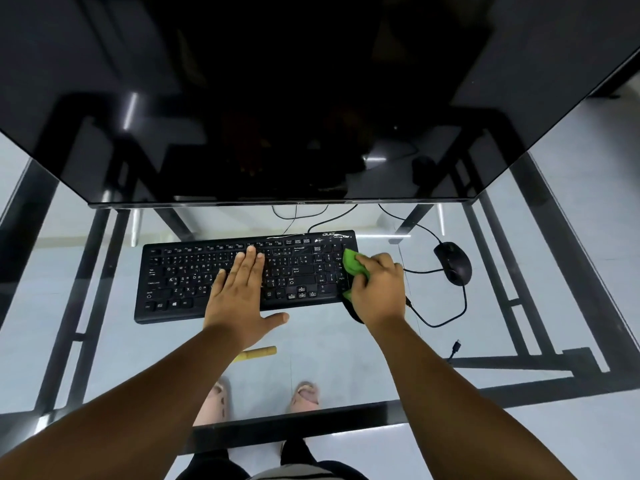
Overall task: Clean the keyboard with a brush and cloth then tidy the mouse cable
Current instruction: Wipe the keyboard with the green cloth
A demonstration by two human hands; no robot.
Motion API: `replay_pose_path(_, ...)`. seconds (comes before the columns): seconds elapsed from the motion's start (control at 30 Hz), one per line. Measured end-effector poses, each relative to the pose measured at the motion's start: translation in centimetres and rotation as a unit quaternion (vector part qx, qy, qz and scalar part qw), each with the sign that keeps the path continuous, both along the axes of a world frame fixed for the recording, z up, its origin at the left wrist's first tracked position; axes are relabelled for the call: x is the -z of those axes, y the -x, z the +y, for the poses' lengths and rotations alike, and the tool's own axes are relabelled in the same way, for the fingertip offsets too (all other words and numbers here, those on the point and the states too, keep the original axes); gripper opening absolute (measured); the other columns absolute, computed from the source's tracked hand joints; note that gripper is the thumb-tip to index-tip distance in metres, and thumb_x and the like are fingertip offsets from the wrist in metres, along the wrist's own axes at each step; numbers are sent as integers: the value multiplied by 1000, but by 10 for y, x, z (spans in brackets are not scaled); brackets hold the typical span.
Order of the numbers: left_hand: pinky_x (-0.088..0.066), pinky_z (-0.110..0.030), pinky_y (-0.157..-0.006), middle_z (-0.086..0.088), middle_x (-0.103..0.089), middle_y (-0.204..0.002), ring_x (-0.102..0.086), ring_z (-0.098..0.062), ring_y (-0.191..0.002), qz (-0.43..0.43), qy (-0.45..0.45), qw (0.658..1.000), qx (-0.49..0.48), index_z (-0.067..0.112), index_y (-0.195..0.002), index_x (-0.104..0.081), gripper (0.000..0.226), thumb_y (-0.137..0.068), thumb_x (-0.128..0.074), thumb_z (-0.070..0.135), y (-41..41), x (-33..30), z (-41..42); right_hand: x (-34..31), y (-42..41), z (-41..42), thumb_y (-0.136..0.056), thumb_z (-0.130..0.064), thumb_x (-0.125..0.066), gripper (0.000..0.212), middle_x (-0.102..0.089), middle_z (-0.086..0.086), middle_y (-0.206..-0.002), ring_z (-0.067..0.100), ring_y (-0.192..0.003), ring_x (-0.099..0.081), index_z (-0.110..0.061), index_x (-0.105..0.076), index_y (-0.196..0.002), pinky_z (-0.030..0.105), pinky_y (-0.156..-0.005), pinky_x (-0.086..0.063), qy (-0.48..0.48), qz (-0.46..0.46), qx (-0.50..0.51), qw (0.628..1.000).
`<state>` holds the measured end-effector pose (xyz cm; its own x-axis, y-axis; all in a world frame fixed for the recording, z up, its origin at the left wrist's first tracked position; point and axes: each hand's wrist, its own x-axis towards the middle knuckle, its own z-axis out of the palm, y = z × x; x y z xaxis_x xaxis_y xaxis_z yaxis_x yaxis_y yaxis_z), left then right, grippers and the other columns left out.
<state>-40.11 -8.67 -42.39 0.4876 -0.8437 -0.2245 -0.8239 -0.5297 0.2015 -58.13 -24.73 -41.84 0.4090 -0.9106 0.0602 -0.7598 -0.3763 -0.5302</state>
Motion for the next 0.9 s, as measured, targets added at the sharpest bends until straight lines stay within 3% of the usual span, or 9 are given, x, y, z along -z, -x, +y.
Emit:
replay_pose_path(0.1, 5, -39, -120, 5, 26, -156, 21, -13, -145, 5, 10, 1000, 2, 18, -152, 13, 115, -74, -46, 79, -1, 2, 0, -2, -14, -17, -87, -8, -49, 43, -58, 3, -109, 29, -98, -45, -16, -65, -126, 32, -79, -46, -6, 27, -10, 1000)
replay_pose_path(0.23, 5, -39, -119, 5, 24, -157, 21, -13, -145, 4, 15, 1000, 4, 18, -152, 11, 115, -73, -44, 81, -2, 3, 1, -6, -24, -25, -91, -11, -47, 46, -55, 1, -120, 28, -107, -41, -21, -57, -135, 35, -80, -48, -25, 45, -14, 999)
replay_pose_path(0.47, 5, -40, -120, 5, 22, -158, 19, -12, -146, -4, 23, 1000, -3, 19, -153, 10, 113, -74, -43, 80, -9, 0, 2, -13, -27, -30, -86, -13, -48, 39, -59, 3, -109, 28, -104, -47, -21, -70, -117, 29, -71, -42, -40, 33, 40, 998)
replay_pose_path(0.6, 6, -40, -119, 5, 21, -159, 18, -12, -146, -2, 14, 1000, -11, 19, -153, 10, 116, -71, -44, 82, -16, -1, 4, -16, -49, -32, -90, -10, -49, 41, -52, 2, -118, 28, -106, -41, -21, -64, -126, 26, -80, -40, -19, 53, -26, 998)
replay_pose_path(0.73, 6, -41, -120, 6, 23, -158, 21, -12, -145, 0, 4, 1000, -14, 20, -152, 13, 116, -71, -41, 83, -19, -1, 7, -15, -48, -30, -87, -6, -52, 43, -52, -2, -112, 23, -103, -40, -22, -66, -124, 32, -81, -50, -1, 66, -121, 990)
replay_pose_path(0.9, 4, -42, -120, 6, 23, -158, 20, -12, -145, 3, 2, 1000, -16, 21, -152, 13, 118, -69, -42, 84, -25, -3, 10, -17, -42, -34, -88, -4, -48, 42, -54, 3, -112, 27, -102, -42, -21, -68, -121, 36, -83, -51, -6, 56, -46, 997)
